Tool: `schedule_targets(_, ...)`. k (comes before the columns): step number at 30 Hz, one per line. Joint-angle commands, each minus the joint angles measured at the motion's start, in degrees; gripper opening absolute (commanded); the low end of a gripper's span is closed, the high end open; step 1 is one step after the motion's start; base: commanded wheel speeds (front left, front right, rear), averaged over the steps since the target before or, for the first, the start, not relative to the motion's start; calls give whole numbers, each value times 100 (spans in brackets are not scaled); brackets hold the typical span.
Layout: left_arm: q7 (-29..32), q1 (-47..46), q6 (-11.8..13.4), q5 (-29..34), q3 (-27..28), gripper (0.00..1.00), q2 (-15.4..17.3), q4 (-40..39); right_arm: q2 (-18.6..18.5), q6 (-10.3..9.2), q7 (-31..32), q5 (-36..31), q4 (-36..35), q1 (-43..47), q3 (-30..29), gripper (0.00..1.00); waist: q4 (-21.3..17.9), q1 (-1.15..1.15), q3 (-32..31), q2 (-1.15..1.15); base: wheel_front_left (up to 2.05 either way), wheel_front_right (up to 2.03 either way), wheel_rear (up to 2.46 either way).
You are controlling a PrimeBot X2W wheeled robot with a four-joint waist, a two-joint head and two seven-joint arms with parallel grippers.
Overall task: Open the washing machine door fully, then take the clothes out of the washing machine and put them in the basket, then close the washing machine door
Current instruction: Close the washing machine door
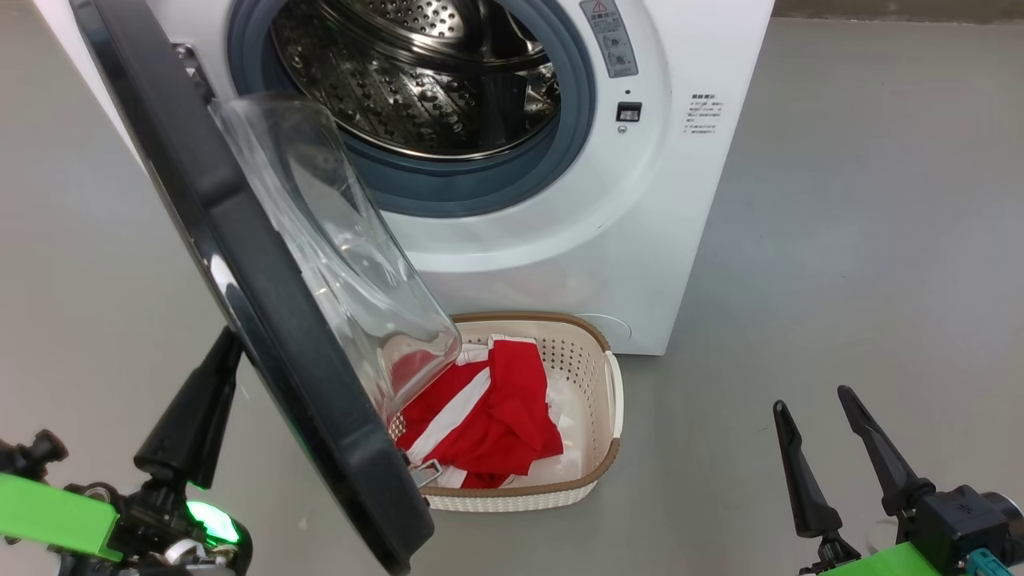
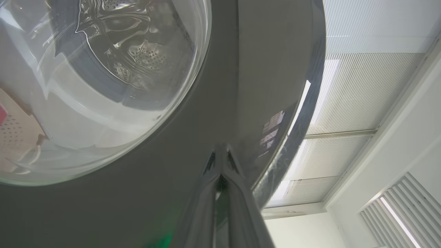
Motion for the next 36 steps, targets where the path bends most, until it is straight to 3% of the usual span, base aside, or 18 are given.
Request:
schedule_targets(1,74,-118,41,-59,148,0,79,-203,-67,28,-37,0,-115,-267,142,100,-20,0,-1,0,0,0,0)
schedule_targets(16,199,-104,94,-72,-216,0,62,-281,-67,28,-37,36,-91,-316,174,100,-256,0,43,0,0,0,0)
schedule_targets(36,-191,-882,-458,-309,-811,0,27,375,-67,28,-37,24,-115,-525,236,100,-649,0,419,0,0,0,0)
